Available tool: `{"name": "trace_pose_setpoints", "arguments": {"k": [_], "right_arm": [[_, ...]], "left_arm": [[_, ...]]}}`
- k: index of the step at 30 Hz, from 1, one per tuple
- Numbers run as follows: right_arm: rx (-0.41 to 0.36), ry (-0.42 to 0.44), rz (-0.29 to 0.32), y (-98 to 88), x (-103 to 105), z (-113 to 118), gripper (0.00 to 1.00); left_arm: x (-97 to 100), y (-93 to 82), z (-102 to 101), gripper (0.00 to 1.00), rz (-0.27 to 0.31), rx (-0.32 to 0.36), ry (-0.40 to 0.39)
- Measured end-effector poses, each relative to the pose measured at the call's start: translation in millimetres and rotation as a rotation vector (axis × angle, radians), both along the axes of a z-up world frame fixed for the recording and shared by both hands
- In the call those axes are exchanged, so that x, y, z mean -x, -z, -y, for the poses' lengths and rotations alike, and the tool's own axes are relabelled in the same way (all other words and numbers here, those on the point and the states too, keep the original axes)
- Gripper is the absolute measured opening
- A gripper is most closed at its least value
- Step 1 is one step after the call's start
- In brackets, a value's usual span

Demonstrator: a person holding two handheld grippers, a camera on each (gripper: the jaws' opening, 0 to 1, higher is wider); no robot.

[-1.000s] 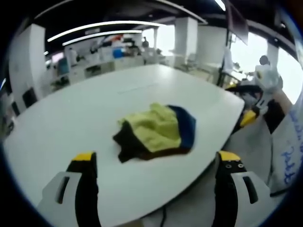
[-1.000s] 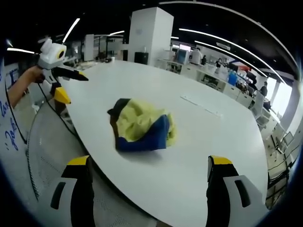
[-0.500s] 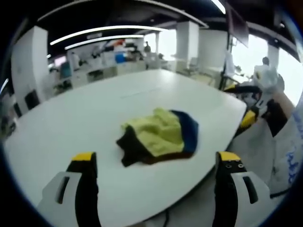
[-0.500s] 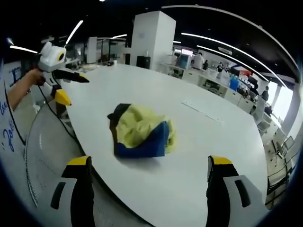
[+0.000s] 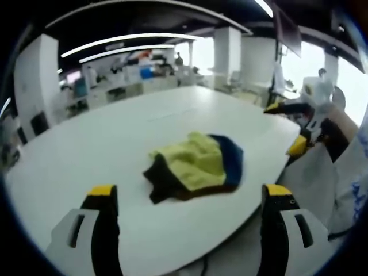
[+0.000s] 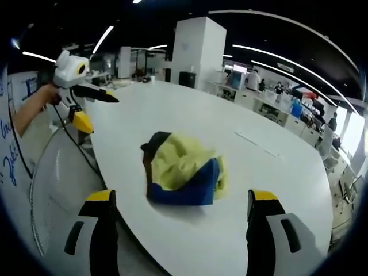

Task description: Fold the garment on the visible template until the final outline fits inside the template.

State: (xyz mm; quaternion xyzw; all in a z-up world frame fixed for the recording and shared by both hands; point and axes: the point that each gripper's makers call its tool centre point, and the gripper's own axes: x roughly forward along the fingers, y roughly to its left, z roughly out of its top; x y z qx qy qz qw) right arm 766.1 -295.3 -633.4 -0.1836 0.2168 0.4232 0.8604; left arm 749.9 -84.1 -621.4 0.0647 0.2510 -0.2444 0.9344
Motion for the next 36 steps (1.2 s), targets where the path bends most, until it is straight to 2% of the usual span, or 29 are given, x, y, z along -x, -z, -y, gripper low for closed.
{"name": "trace_pose_setpoints", "arguments": {"k": [5, 7, 9, 13, 15, 16, 17, 20, 23, 25, 26, 29, 33, 36], "right_arm": [[0.041, -0.04, -0.007, 12.6, 2, -13, 0.89], [0.025, -0.067, 0.016, 11.4, 1, -20, 0.82], [0.005, -0.08, -0.014, 12.1, 3, -26, 0.76], [0.025, -0.146, 0.058, 10.3, 2, -37, 0.7], [0.043, -0.173, 0.06, 13.9, 3, -39, 0.67], [0.065, -0.205, 0.065, 16.3, 5, -40, 0.63], [0.082, -0.251, 0.103, 17.1, 5, -44, 0.61], [0.131, -0.302, 0.097, 27.7, 8, -47, 0.55], [0.133, -0.341, 0.077, 37.2, 10, -52, 0.48], [0.154, -0.38, 0.098, 41.6, 10, -55, 0.46], [0.165, -0.427, 0.126, 42.9, 11, -59, 0.45], [0.185, -0.479, 0.117, 50.2, 15, -65, 0.4], [0.235, -0.585, 0.091, 69.4, 23, -71, 0.28], [0.239, -0.601, 0.055, 82.4, 23, -73, 0.26]], "left_arm": [[1.5, 2.8, -3, 0.99, 0.0, 0.01, -0.014], [1.9, 3.0, -4, 0.99, 0.001, 0.017, -0.016], [2.0, 5.1, -6, 0.99, -0.004, 0.022, -0.018], [2.9, 8.0, -8, 0.99, -0.012, 0.022, -0.021], [2.5, 8.0, -9, 0.99, -0.009, 0.027, -0.023], [2.5, 8.2, -9, 0.99, -0.009, 0.027, -0.021], [2.1, 9.0, -9, 0.99, -0.009, 0.029, -0.021], [1.5, 11.2, -8, 0.98, -0.012, 0.033, -0.016], [2.4, 10.5, -6, 0.98, -0.009, 0.044, -0.011], [3.1, 10.2, -6, 0.98, -0.006, 0.049, -0.011], [3.5, 10.5, -6, 0.98, -0.007, 0.049, -0.012], [6.1, 14.0, -8, 0.97, -0.022, 0.04, -0.015], [7.1, 13.0, -9, 0.97, -0.015, 0.044, -0.022], [8.2, 12.5, -11, 0.97, -0.013, 0.044, -0.029]]}}
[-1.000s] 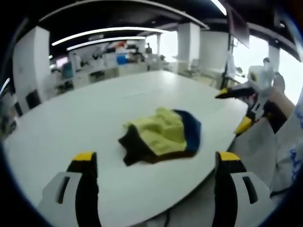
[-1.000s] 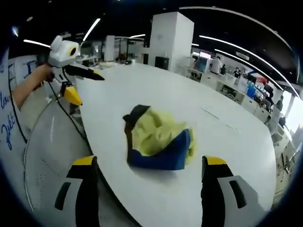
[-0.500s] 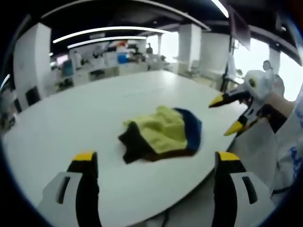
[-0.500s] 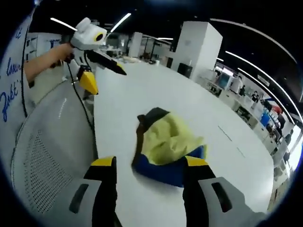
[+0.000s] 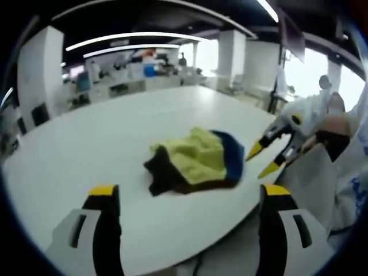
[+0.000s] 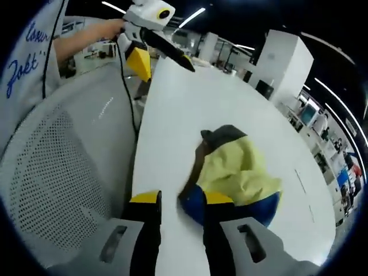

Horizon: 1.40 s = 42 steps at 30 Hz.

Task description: Fold the garment on the visible template until the final outline fits inside the template.

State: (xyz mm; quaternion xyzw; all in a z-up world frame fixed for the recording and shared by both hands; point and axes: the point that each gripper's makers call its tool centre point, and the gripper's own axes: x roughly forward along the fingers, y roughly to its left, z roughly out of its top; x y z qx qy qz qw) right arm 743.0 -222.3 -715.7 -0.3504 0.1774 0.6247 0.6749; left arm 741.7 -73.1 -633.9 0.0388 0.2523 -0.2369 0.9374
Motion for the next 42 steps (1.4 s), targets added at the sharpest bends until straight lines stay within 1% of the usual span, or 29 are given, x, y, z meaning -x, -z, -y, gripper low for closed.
{"name": "trace_pose_setpoints", "arguments": {"k": [3, 7, 10, 13, 17, 18, 19, 20, 22, 24, 25, 26, 27, 29, 31, 34, 36, 40, 42], "right_arm": [[0.037, -0.01, 0.003, 10.1, -3, 2, 0.22], [0.038, -0.004, -0.006, 14.8, -7, 2, 0.18], [0.065, -0.027, -0.001, 20.8, -6, 3, 0.16], [0.098, -0.056, -0.001, 29.2, -5, 2, 0.15], [0.109, -0.082, 0.004, 35.1, -4, -5, 0.16], [0.114, -0.091, -0.002, 37.1, -4, -6, 0.15], [0.119, -0.089, -0.027, 39.5, -2, -6, 0.15], [0.113, -0.079, -0.084, 42.7, 1, -8, 0.15], [0.112, -0.077, -0.058, 44.6, -5, -10, 0.15], [0.131, -0.083, -0.031, 47.0, -9, -9, 0.16], [0.128, -0.083, -0.033, 46.7, -9, -9, 0.16], [0.127, -0.08, -0.059, 46.9, -8, -10, 0.16], [0.132, -0.08, -0.063, 47.9, -8, -10, 0.16], [0.155, -0.092, -0.044, 52.1, -10, -8, 0.16], [0.168, -0.09, -0.042, 55.9, -12, -6, 0.16], [0.167, -0.082, -0.05, 57.5, -13, -5, 0.17], [0.166, -0.085, -0.039, 57.3, -15, -6, 0.16], [0.163, -0.08, -0.038, 55.9, -19, -7, 0.15], [0.169, -0.087, -0.026, 56.3, -21, -6, 0.16]], "left_arm": [[2.2, 0.8, -3, 0.96, -0.003, 0.0, -0.009], [3.4, 0.2, -6, 0.96, 0.0, 0.007, -0.021], [4.0, 0.4, -8, 0.96, 0.0, 0.008, -0.031], [5.3, 0.8, -10, 0.96, 0.0, 0.014, -0.038], [6.0, 0.0, -11, 0.95, 0.002, 0.019, -0.04], [6.1, -0.5, -12, 0.95, 0.005, 0.02, -0.043], [6.5, -0.9, -13, 0.95, 0.007, 0.023, -0.047], [6.8, -0.9, -14, 0.95, 0.007, 0.025, -0.049], [8.1, -0.1, -16, 0.94, 0.004, 0.028, -0.053], [9.3, 0.4, -18, 0.94, 0.003, 0.032, -0.059], [9.7, 0.8, -19, 0.94, 0.002, 0.034, -0.062], [10.1, 1.4, -20, 0.94, 0.001, 0.037, -0.067], [10.4, 1.9, -21, 0.94, 0.0, 0.038, -0.069], [10.8, 3.5, -22, 0.93, -0.006, 0.039, -0.074], [11.0, 4.5, -24, 0.93, -0.009, 0.038, -0.077], [11.0, 4.1, -24, 0.92, -0.01, 0.043, -0.077], [10.8, 4.0, -25, 0.92, -0.009, 0.043, -0.078], [10.4, 4.2, -26, 0.92, -0.01, 0.044, -0.084], [10.4, 5.0, -27, 0.92, -0.012, 0.043, -0.085]]}}
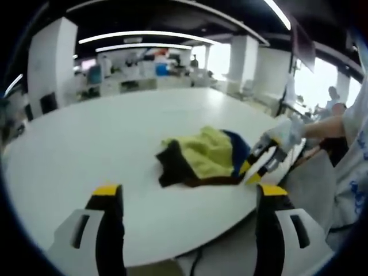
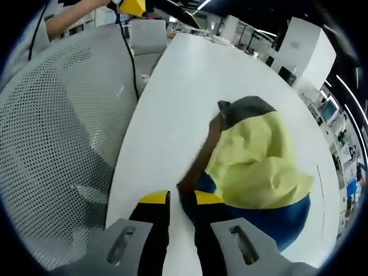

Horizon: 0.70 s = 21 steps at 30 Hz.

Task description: Fold the garment on the visible template until the final outline fits inside the template.

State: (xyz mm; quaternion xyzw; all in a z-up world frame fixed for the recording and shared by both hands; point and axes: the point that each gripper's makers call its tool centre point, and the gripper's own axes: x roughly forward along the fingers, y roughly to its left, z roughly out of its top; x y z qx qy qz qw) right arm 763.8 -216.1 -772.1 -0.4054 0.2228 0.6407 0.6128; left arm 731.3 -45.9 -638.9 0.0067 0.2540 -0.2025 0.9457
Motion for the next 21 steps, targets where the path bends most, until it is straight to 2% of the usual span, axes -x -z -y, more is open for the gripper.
{"name": "trace_pose_setpoints", "arguments": {"k": [5, 9, 16, 18, 21], "right_arm": [[0.038, -0.014, -0.003, 8.4, -3, 3, 0.15], [0.028, -0.003, -0.019, 7.1, -8, 0, 0.13], [0.045, 0.049, -0.11, 9.1, -8, 1, 0.13], [0.048, 0.054, -0.1, 9.3, -13, 2, 0.09], [0.054, 0.059, -0.13, 8.7, -12, 2, 0.09]], "left_arm": [[0.1, 1.5, 0, 0.91, -0.007, 0.0, 0.001], [-0.3, 0.7, 0, 0.9, -0.004, 0.011, 0.0], [-0.9, 1.8, -3, 0.9, -0.008, 0.012, -0.008], [-1.2, 2.9, -3, 0.9, -0.01, 0.01, -0.008], [-1.1, 3.9, -3, 0.9, -0.013, 0.011, -0.007]]}}
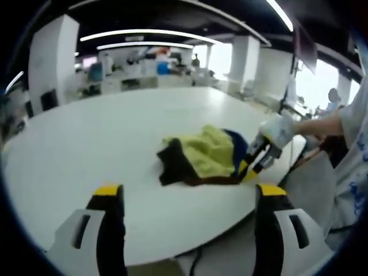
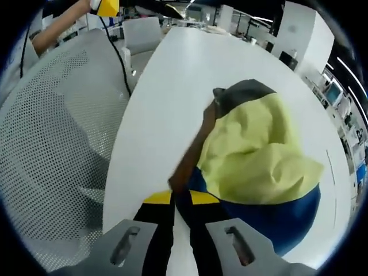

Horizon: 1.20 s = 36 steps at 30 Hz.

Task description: Fold the garment on the visible template until the final outline fits inside the template.

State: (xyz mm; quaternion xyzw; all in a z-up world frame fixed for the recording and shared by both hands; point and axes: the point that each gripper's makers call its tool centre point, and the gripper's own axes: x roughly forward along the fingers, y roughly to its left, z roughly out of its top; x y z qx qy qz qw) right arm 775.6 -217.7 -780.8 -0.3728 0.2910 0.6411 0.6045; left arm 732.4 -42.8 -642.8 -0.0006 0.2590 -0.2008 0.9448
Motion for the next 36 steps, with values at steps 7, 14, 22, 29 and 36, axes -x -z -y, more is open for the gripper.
{"name": "trace_pose_setpoints", "arguments": {"k": [7, 14, 22, 29, 36], "right_arm": [[-0.009, 0.069, -0.065, 0.4, -2, 0, 0.07], [-0.027, 0.093, -0.071, 0.6, -2, 1, 0.04], [-0.047, 0.144, -0.046, -1.8, -2, 2, 0.02], [-0.159, 0.235, -0.094, -28.7, 1, -1, 0.02], [-0.322, 0.362, -0.091, -85.4, -22, -3, 0.02]], "left_arm": [[0.2, 3.5, 0, 0.9, -0.009, -0.001, 0.0], [-3.0, 7.8, 1, 0.9, -0.009, -0.058, 0.063], [-9.8, 14.9, 9, 0.88, 0.001, -0.148, 0.151], [-10.5, 20.1, 19, 0.81, 0.027, -0.168, 0.215], [-28.2, 36.5, 29, 0.66, 0.065, -0.247, 0.285]]}}
